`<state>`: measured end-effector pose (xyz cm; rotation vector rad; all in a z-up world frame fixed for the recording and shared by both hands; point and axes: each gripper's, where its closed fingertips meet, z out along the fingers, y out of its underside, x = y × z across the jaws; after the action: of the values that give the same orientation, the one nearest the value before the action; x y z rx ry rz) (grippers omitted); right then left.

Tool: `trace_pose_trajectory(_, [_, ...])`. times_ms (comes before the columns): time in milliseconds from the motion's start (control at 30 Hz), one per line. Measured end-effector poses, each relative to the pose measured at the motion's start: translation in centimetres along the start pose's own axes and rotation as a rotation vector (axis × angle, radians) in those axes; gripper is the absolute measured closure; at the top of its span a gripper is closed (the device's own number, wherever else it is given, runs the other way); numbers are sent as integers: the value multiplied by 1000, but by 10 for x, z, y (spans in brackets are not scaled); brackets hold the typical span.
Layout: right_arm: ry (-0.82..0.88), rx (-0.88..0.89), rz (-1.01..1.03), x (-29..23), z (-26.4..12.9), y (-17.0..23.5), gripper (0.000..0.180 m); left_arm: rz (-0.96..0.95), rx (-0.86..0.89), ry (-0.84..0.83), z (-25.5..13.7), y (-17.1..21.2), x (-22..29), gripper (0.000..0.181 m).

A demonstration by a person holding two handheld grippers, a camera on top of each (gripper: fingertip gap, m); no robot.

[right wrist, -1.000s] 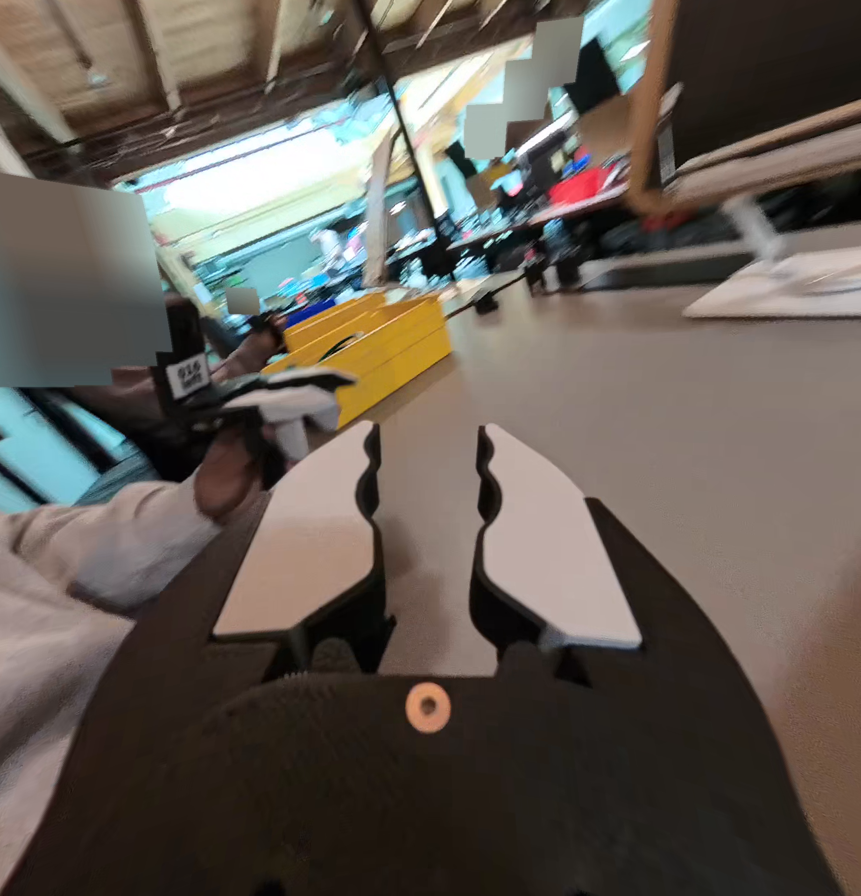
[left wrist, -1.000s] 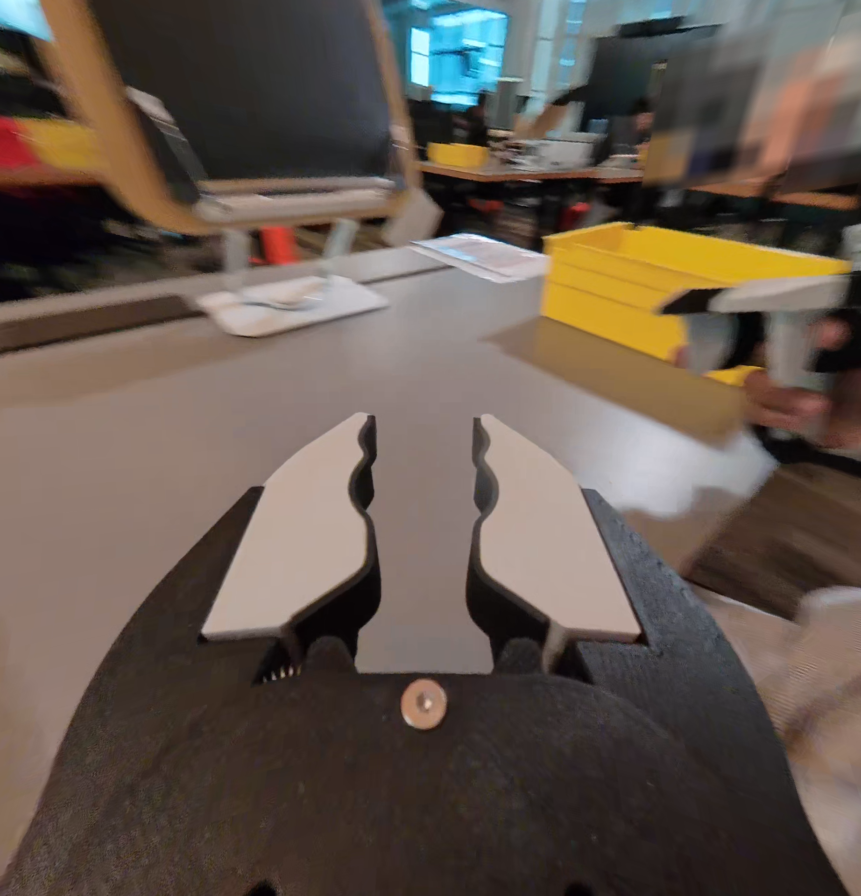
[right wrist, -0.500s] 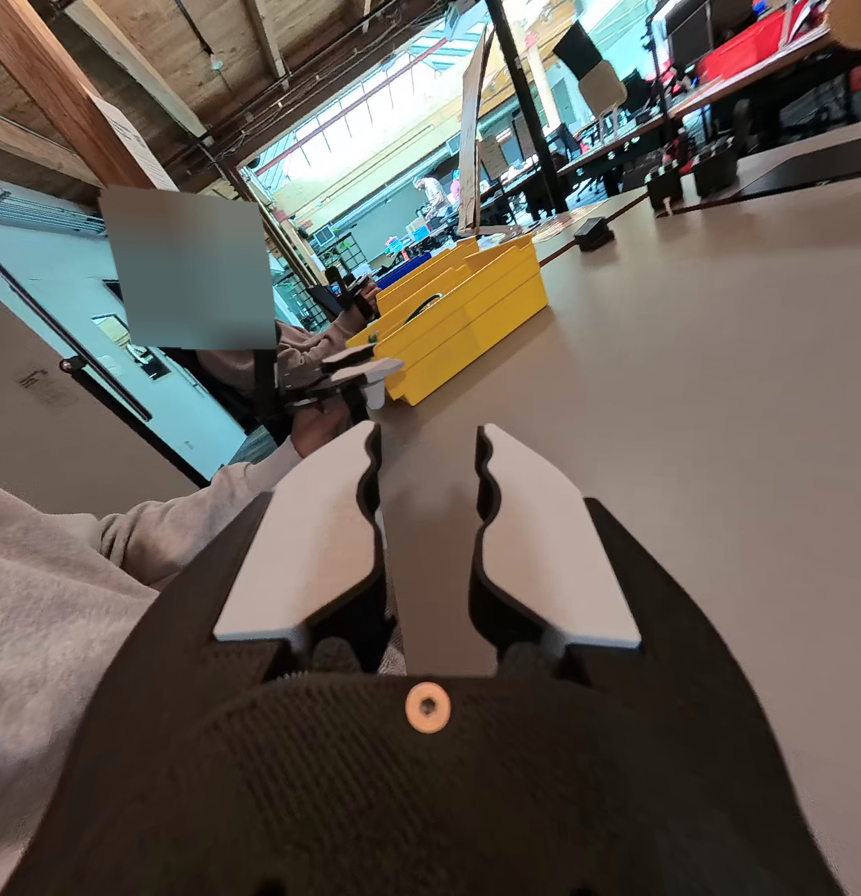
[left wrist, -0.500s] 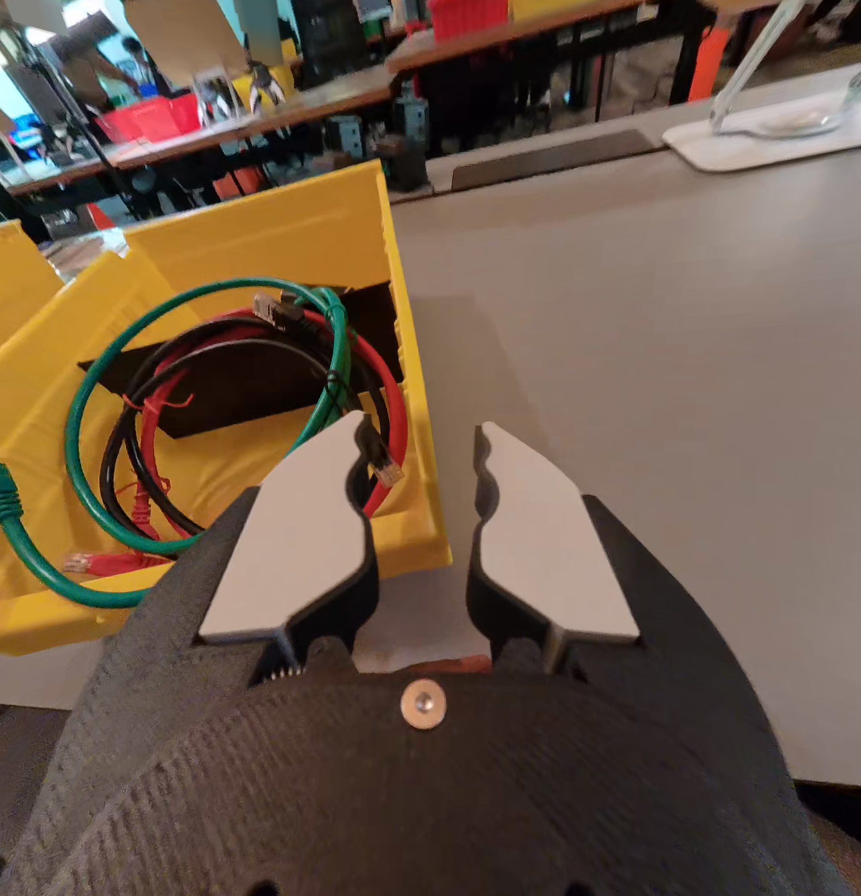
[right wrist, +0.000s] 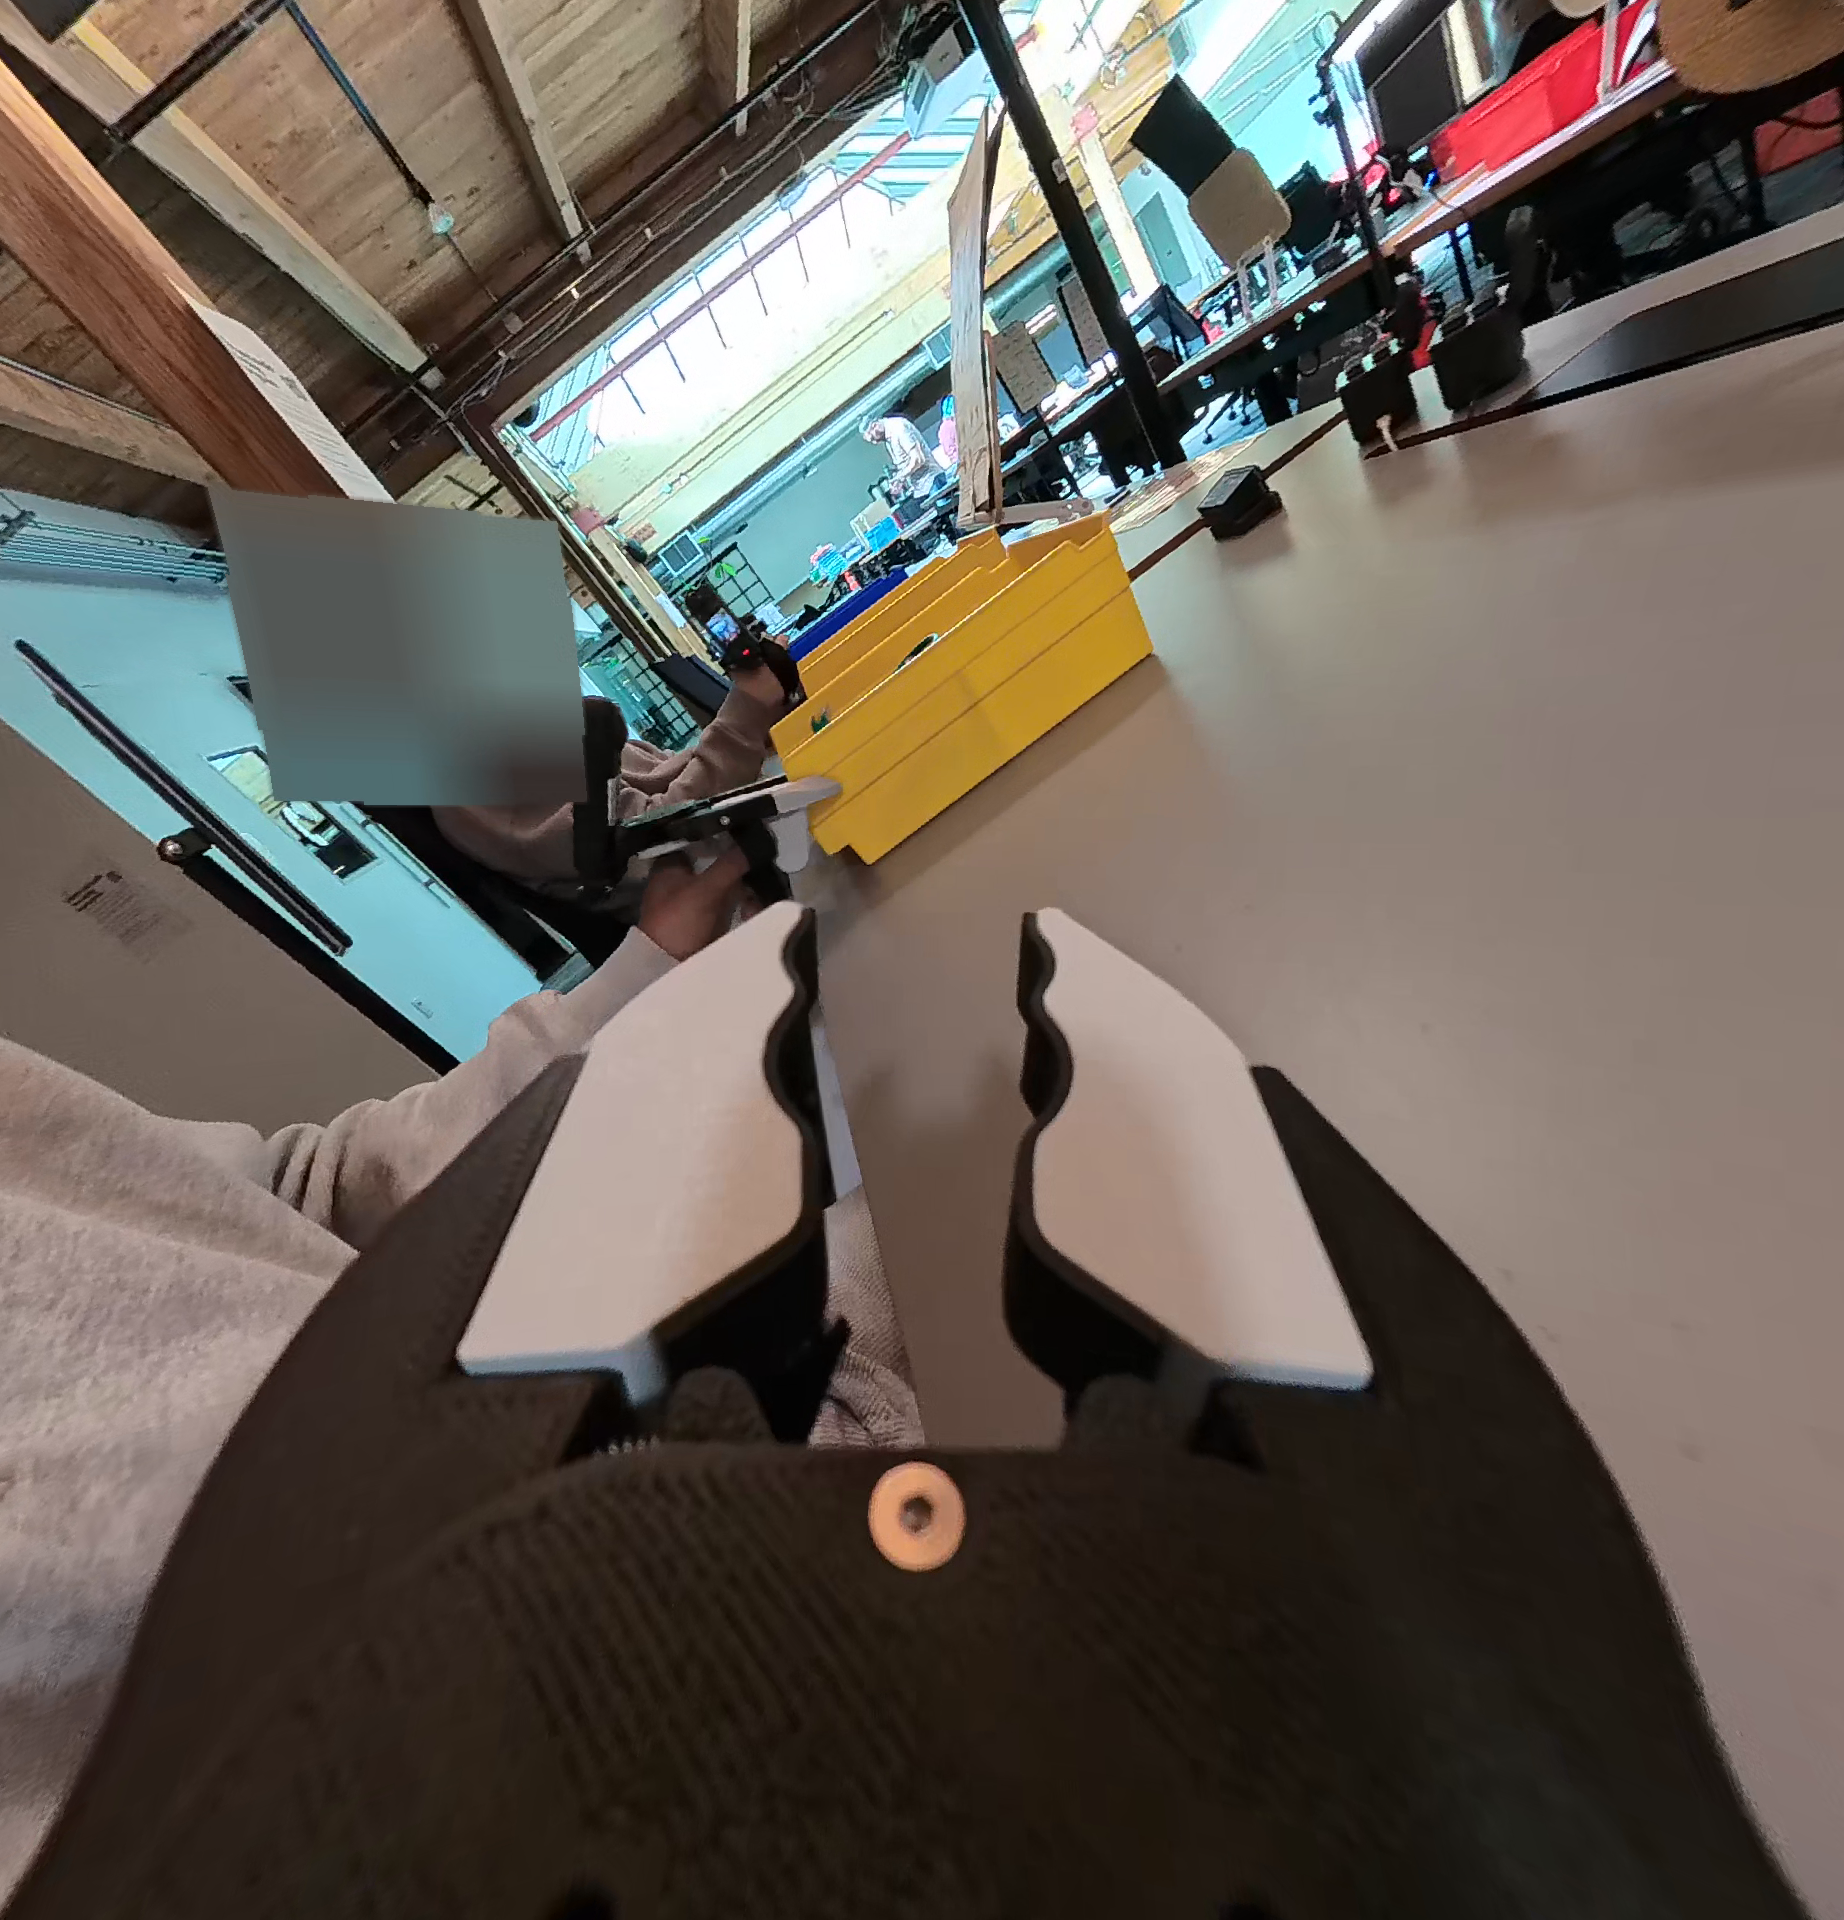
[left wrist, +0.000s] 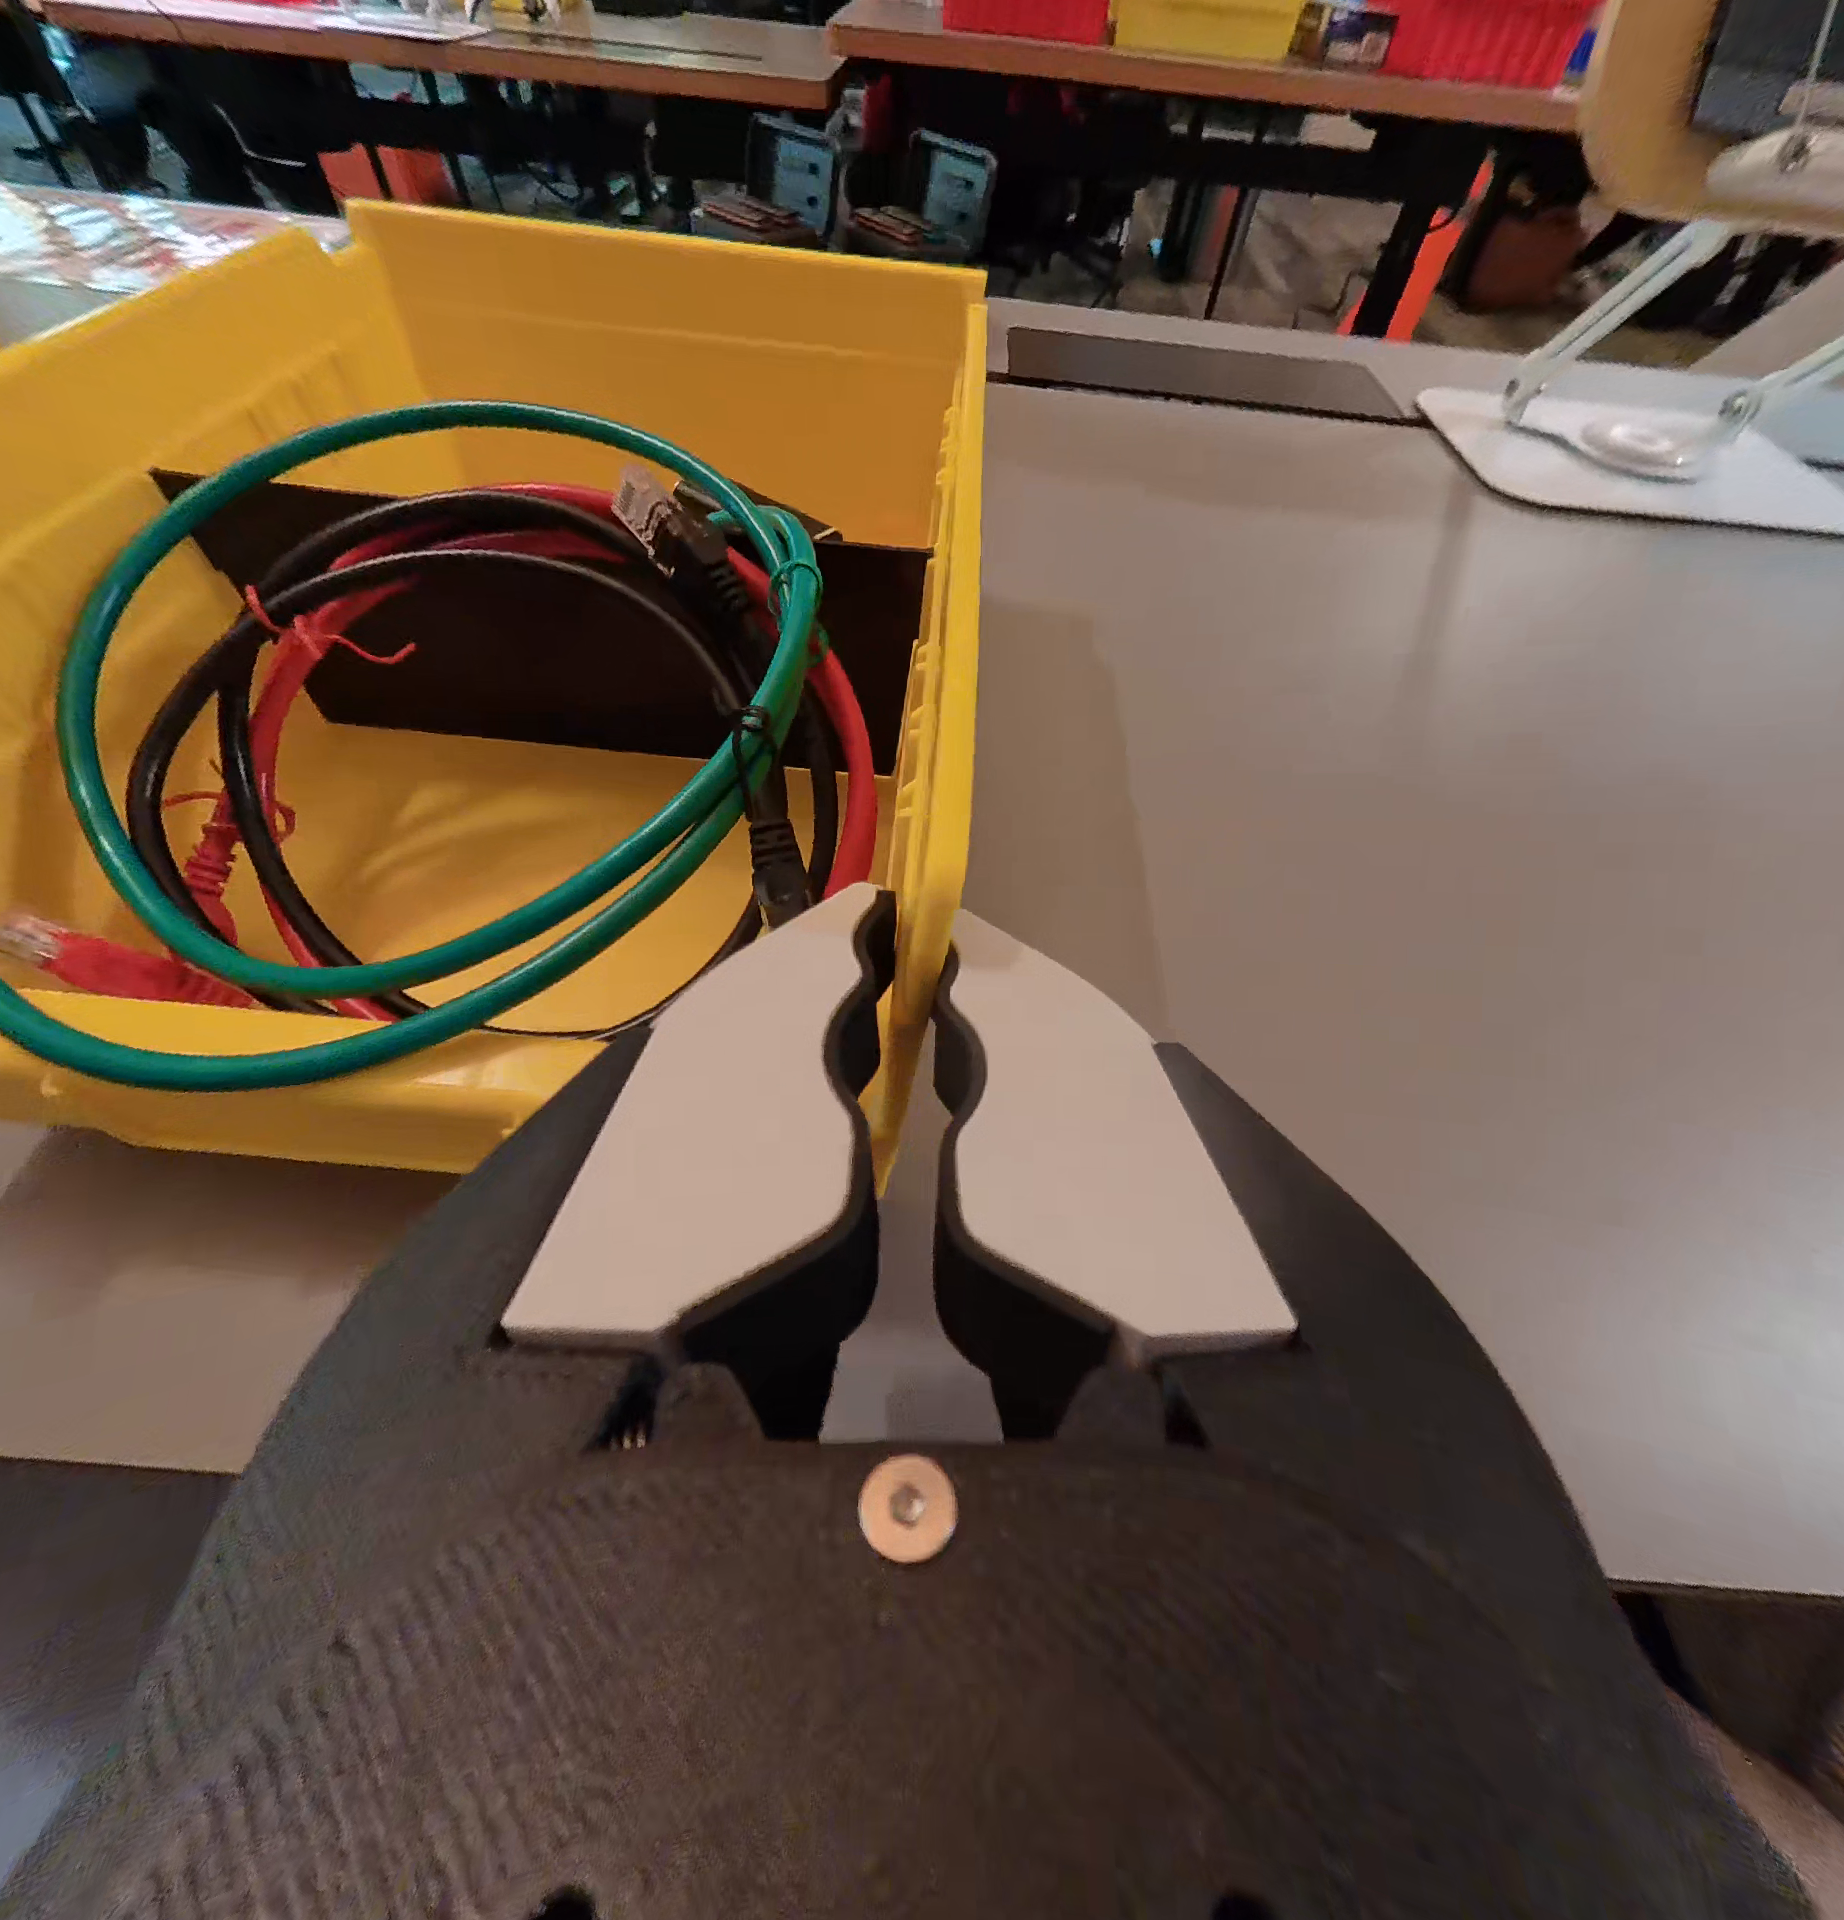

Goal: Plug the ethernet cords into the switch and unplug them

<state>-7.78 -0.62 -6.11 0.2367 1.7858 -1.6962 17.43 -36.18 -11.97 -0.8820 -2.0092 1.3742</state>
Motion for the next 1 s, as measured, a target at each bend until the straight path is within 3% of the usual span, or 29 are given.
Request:
trace_pose_trajectory(33, [6, 4, 1, 1, -1, -1, 142, -15, 15, 9, 0, -2, 1, 176])
trace_pose_trajectory(400, [10, 11, 49, 7, -4, 0, 142, 25, 14, 94, -1, -7, 24, 161])
trace_pose_trajectory(533, [8, 22, 76, 10, -6, -2, 141, 58, 140, 119, -20, -40, 33, 152])
trace_pose_trajectory(667, [7, 33, 113, 16, -7, -3, 141, 236, 193, 116, -23, -96, 22, 153])
trace_pose_trajectory(767, [-5, 39, 148, 20, -7, -4, 141, 417, -5, 161, 11, -130, 8, 140])
trace_pose_trajectory(833, [-17, 44, 178, 20, -7, -4, 140, 655, -179, 133, 43, -142, -12, 140])
trace_pose_trajectory(933, [-29, 51, 201, 19, -6, -4, 139, 1118, -488, 68, 89, -138, -55, 141])
trace_pose_trajectory(1000, [-20, 45, 185, 19, -6, -4, 139, 1230, -655, 86, 114, -126, -70, 141])
